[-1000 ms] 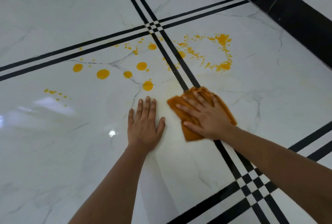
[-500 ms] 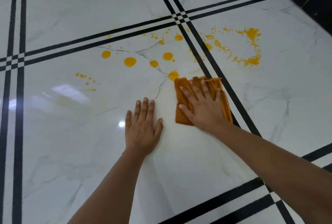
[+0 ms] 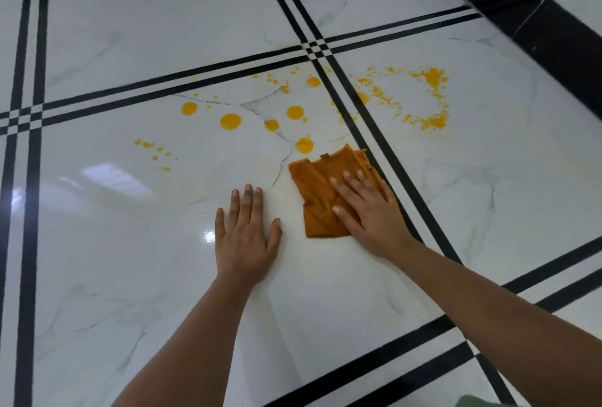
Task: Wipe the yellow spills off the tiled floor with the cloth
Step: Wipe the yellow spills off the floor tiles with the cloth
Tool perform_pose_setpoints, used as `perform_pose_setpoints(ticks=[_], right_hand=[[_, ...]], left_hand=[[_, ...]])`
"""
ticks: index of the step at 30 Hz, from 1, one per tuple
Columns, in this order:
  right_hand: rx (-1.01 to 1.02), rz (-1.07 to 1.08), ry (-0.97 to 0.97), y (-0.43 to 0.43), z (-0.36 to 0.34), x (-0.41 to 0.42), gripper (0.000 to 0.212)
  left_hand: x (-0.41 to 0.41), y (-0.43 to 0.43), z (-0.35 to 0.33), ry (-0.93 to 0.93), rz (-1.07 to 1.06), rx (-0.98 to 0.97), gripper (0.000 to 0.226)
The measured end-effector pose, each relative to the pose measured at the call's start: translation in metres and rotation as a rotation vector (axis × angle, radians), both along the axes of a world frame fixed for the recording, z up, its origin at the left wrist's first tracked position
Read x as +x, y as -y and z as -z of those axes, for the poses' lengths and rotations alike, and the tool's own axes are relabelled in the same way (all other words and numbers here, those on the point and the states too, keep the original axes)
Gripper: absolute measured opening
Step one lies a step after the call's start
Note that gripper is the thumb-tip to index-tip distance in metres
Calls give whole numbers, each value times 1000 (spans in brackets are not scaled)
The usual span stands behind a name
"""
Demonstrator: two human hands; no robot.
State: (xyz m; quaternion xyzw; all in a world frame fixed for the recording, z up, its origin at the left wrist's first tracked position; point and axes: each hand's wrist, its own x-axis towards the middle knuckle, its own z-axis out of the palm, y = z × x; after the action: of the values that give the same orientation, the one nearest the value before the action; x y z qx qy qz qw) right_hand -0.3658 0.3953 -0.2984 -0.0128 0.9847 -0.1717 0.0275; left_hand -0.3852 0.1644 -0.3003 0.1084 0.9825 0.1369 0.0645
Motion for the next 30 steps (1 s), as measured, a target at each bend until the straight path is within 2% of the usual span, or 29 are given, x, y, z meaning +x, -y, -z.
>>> perform_pose_setpoints(ticks=[3, 5, 7, 9, 13, 16, 19, 21, 23, 25, 28, 29, 30], right_hand=[[-59, 160, -25, -26, -2, 16, 63], [-32, 195, 1, -44, -1, 20, 66], [-6, 183, 17, -53, -1, 20, 68], [4, 150, 12, -53, -1, 17, 67], [6, 33, -2, -37, -5, 9, 67], [5, -34, -5, -19, -2, 4, 72], [23, -97, 12, -6, -1, -2, 72], [59, -146, 6, -1, -1, -6, 75], [69, -179, 18, 7, 0, -15, 79], [59, -208, 31, 23, 0, -30, 81], [77, -298, 52, 58, -3, -50, 75], [83, -338, 48, 71, -4, -59, 74], [91, -373, 38, 81, -6, -66, 74]], left_hand=[[-10, -37, -8, -46, 76, 65, 76], [-21, -73, -10, -61, 206, 57, 76], [-32, -104, -7, -68, 372, -29, 78], [-39, -119, -2, -40, 429, -125, 79], [-12, -107, 8, -15, 318, -69, 78], [-11, -67, 10, -48, 286, -116, 80], [-40, -14, 9, -29, 58, -148, 84], [-26, 3, 9, -46, -50, -128, 84], [-3, 8, 11, -52, 18, -137, 83], [-14, 19, 12, -35, 45, -151, 84], [-57, 47, 7, 2, -263, -125, 88], [-60, 57, 9, -3, -327, -120, 89], [-54, 63, 11, -26, -304, -118, 88]])
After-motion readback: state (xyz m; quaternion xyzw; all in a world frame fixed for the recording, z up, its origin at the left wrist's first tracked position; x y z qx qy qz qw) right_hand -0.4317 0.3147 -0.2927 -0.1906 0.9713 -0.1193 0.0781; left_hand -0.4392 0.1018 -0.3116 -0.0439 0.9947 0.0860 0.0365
